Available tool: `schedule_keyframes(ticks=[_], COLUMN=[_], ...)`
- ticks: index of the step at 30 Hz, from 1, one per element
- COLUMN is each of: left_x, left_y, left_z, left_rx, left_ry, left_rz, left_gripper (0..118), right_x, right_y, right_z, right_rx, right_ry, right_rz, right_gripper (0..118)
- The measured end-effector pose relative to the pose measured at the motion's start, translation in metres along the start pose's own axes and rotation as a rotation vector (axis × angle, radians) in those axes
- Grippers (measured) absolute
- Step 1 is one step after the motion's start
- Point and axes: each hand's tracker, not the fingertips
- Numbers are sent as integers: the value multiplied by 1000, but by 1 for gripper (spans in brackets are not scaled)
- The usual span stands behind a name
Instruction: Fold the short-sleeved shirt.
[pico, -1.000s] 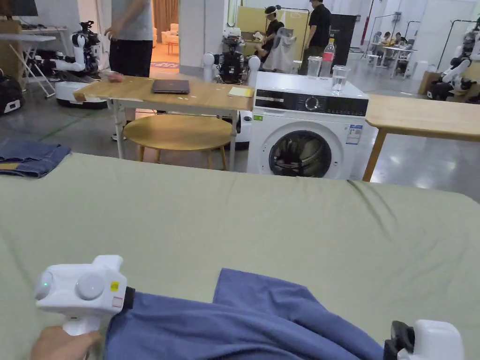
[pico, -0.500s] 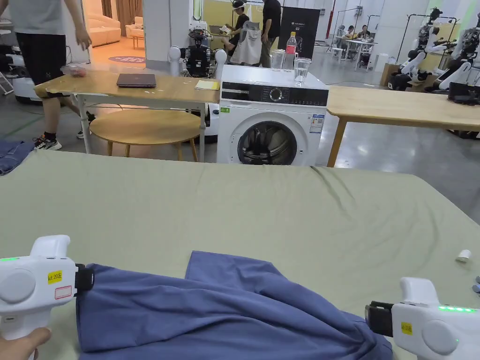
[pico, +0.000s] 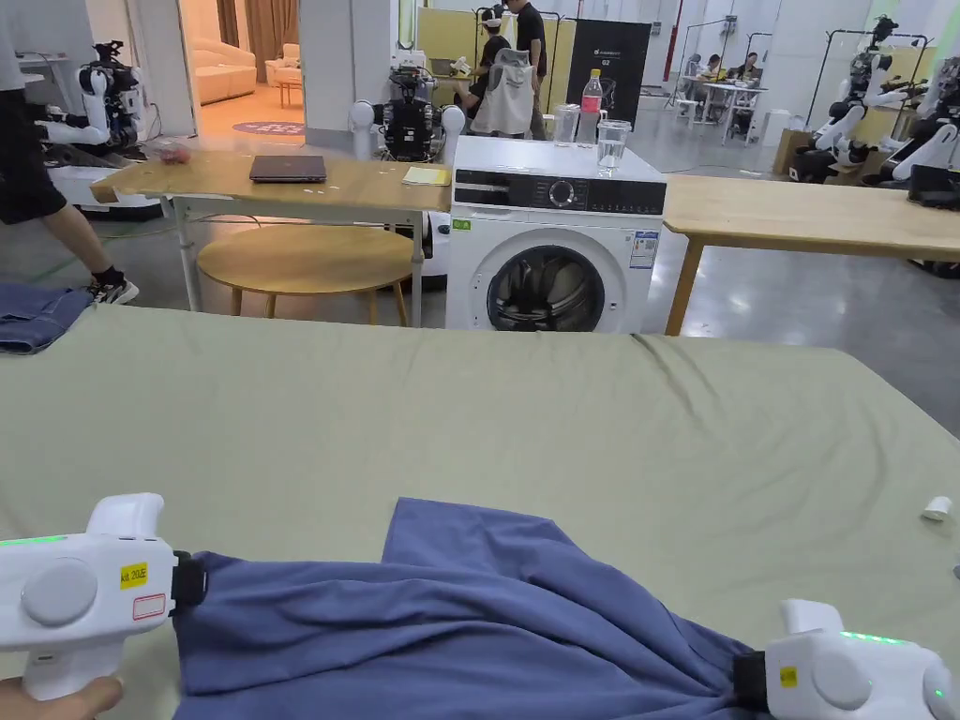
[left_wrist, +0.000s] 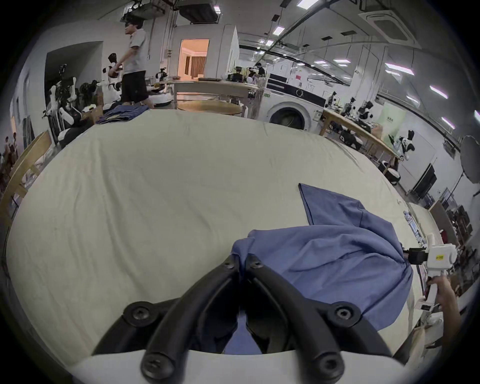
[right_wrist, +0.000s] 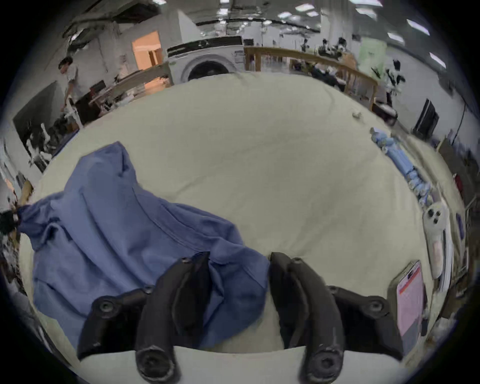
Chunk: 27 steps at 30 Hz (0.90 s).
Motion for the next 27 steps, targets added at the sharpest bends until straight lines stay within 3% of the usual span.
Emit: schedule_keyframes(ticks=[1,5,15,20,27], left_x=[1,14,7,-4,-35], left_y=[-1,-1,74,131,199], left_z=[0,12,48,79,120], left_rx=[-2,13,141,244,339], left_ry=[1,1,22,64,109], left_rz=[-1,-5,-76,-98,-67], left_gripper=[0,0,0,0,0], right_x=[-1,1,-18,-36,-48], right_y=[0,6,77,125,189], right_z=[2,18,119,152,194], right_rx=[-1,51,419,534,650], right_ry=[13,60,59,6,-36], right_rz=[-11,-48,33,95,89], right_gripper=[8,8,7,6,6])
